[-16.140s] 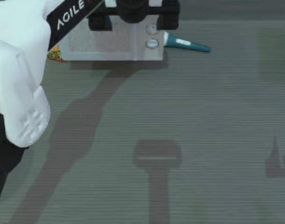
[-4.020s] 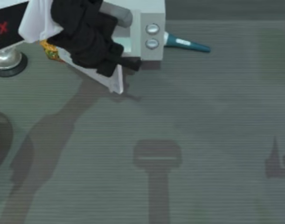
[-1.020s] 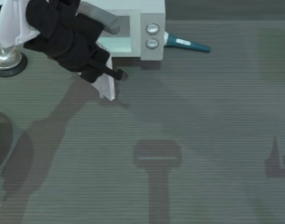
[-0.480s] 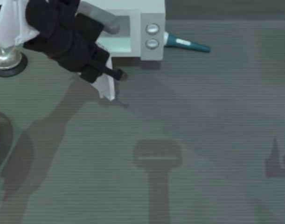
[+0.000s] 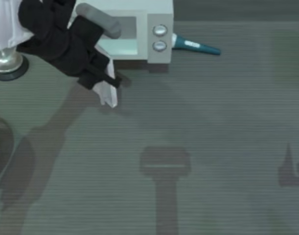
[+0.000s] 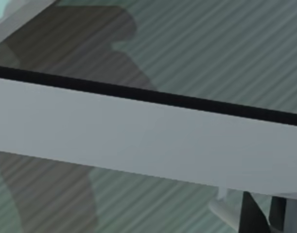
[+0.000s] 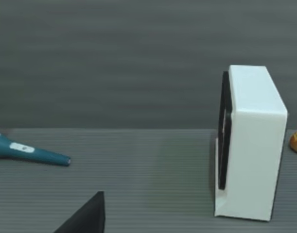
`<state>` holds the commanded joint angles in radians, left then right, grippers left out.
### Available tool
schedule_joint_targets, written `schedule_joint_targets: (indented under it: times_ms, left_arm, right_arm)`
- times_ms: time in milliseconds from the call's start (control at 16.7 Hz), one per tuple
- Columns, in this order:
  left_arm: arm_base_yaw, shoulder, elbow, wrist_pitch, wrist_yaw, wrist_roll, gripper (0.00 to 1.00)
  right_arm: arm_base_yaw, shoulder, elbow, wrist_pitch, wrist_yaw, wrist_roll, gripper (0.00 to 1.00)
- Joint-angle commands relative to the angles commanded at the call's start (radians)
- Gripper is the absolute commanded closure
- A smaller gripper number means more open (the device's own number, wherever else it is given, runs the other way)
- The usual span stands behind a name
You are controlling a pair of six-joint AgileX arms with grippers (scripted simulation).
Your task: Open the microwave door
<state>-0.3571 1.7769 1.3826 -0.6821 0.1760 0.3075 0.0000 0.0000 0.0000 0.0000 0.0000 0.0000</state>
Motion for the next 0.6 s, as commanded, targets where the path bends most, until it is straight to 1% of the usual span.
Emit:
schedule_joint_targets:
  times_ms: [180, 300, 600]
  left_arm:
    - [0.03, -0.014, -0.024, -0.017, 0.037, 0.076, 1.0]
    - [0.041, -0.027, -0.025, -0.015, 0.052, 0.103, 1.0]
    - [0.041, -0.028, -0.025, -0.015, 0.053, 0.104, 1.0]
  right_arm:
    - [0.0, 0.0, 0.0, 0.0, 0.0, 0.0, 0.0]
    - [0.0, 0.0, 0.0, 0.0, 0.0, 0.0, 0.0]
    - [0.0, 0.0, 0.0, 0.0, 0.0, 0.0, 0.0]
